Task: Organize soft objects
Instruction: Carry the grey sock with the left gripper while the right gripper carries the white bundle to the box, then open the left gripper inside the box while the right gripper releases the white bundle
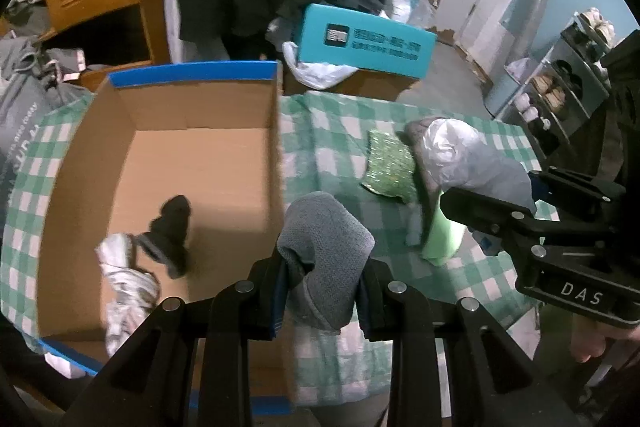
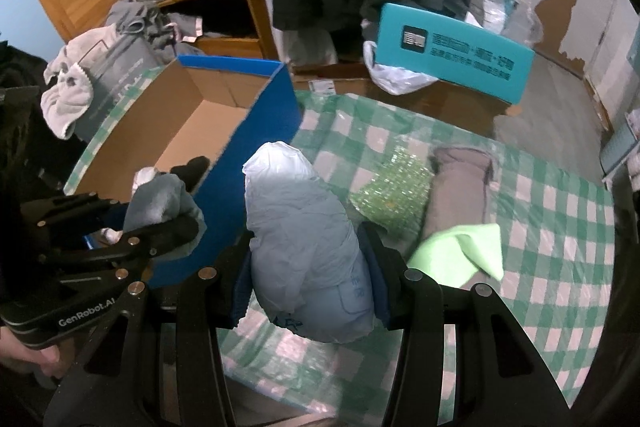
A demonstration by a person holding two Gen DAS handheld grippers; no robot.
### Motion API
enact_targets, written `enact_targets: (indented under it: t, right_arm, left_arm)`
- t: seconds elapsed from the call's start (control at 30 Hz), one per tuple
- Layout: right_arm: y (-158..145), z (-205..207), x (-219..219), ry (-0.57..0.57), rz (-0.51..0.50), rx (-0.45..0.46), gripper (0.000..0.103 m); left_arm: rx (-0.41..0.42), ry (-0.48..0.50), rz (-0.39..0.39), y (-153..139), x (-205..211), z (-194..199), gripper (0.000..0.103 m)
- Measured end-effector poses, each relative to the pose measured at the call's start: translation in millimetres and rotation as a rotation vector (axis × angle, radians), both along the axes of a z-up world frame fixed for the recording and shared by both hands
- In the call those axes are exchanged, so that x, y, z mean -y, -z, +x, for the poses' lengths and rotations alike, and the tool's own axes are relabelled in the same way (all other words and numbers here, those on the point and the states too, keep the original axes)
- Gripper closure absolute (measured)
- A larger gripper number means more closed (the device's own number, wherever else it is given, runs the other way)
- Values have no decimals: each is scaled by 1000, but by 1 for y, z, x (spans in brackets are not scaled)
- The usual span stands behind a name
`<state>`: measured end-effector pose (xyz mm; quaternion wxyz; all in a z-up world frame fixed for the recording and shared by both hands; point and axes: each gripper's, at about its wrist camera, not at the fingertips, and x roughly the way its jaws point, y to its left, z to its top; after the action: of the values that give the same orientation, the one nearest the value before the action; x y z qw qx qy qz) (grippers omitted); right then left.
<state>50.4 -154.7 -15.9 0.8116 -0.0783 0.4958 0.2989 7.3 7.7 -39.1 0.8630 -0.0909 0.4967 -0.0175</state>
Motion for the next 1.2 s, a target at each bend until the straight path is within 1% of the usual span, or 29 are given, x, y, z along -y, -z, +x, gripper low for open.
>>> enact_targets:
  t: [0.27,0.53,0.7,0.8,0.97,1.13,1.2]
  right_arm:
    - [-5,1,-37,-52,1,2,55]
    - [-6,1,-74,-103,-4,-5,55]
    - [-4,2,-98,-139,-7,-15,55]
    - [-2,2,-115,-166,-16,-17,55]
    - [2,-1,-138,-206,-26,-23,55]
    - [11,-3,-157,-233,-38,-43,55]
    - [14,-3,-163,-240,-38,-56,55]
  left_arm:
    - [7,-49,16,-2,-27,-6,74]
    - [-3,-102,25,5,-59,-13,74]
    - [-15,-154,21,10,-82,-18,74]
    - [-24,-183,27,14,-96,-19,74]
    - [-41,-229,12,21,-117,-22,74]
    - [-53,-253,34,26,-126,-23,74]
    - [-63,-263,32,30,-130,-23,74]
